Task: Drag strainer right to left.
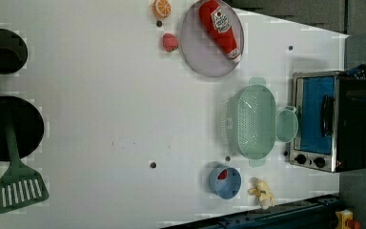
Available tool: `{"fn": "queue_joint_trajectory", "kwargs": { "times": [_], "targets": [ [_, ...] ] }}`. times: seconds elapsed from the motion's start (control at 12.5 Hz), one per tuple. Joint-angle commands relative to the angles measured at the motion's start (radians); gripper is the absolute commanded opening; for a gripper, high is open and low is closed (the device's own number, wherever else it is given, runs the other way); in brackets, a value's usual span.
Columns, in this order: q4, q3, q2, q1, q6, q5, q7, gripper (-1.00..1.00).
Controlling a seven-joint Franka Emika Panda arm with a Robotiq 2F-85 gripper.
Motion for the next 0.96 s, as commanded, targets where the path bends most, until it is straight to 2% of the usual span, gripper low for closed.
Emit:
{"fn": "queue_joint_trajectory", "kwargs": {
  "times": [0.08, 0.24, 0.56, 0.96],
  "targets": [
    [-0.399, -0.060, -0.618, -0.042, -0.205, -0.024, 0.003, 0.59],
    [-0.400, -0.057, -0.614, -0.041, -0.200, -0.024, 0.003, 0.99],
    [-0.455, -0.041, -0.543, -0.041, -0.110, -0.024, 0.010, 1.00],
    [-0.559, -0.026, -0.330, -0.041, 0.220, -0.023, 0.174, 1.00]
  ]
}}
